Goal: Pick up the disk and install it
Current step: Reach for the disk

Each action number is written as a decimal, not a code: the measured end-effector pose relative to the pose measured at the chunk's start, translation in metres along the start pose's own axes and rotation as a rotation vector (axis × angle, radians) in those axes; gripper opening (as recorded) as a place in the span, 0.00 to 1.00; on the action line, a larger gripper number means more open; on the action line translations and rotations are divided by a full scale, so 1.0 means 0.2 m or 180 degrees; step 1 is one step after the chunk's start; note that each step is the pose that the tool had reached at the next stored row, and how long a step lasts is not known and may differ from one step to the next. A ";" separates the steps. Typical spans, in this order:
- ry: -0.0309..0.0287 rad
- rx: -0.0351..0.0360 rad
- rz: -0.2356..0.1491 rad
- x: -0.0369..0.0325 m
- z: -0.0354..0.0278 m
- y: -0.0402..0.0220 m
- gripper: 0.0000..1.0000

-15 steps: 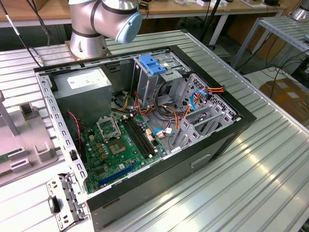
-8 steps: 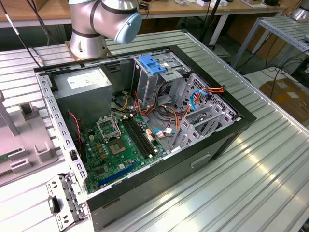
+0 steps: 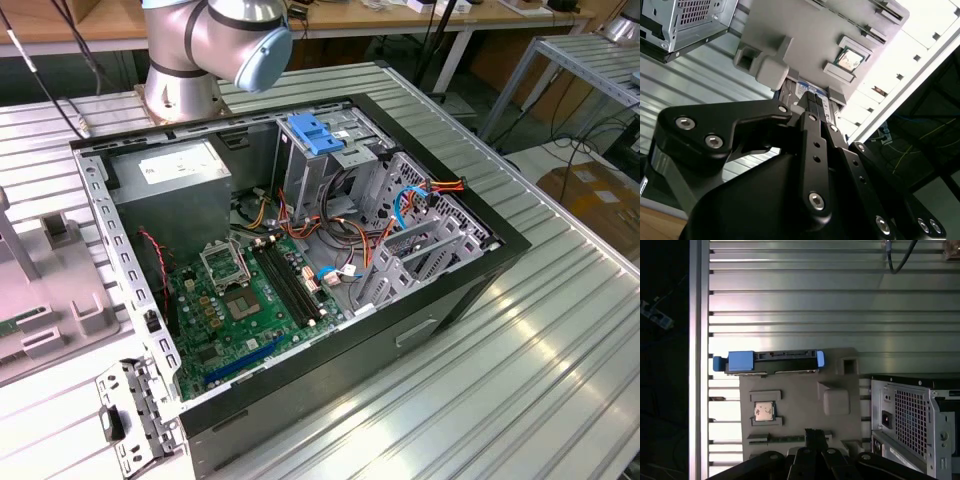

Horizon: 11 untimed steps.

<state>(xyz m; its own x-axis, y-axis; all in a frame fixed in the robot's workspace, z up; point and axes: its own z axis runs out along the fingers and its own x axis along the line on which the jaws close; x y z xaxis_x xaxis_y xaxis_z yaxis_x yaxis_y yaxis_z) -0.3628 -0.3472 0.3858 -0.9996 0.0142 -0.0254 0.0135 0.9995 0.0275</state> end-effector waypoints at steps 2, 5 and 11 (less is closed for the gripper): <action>0.0000 0.0000 -0.0003 0.009 0.004 0.007 0.11; 0.0000 0.0001 -0.0013 0.040 0.013 0.026 0.11; 0.0001 0.0001 -0.0026 0.068 0.026 0.042 0.11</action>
<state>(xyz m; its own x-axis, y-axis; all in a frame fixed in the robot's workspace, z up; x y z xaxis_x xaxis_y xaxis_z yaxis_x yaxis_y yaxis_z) -0.3761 -0.3385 0.3806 -0.9997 0.0060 -0.0254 0.0053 0.9996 0.0271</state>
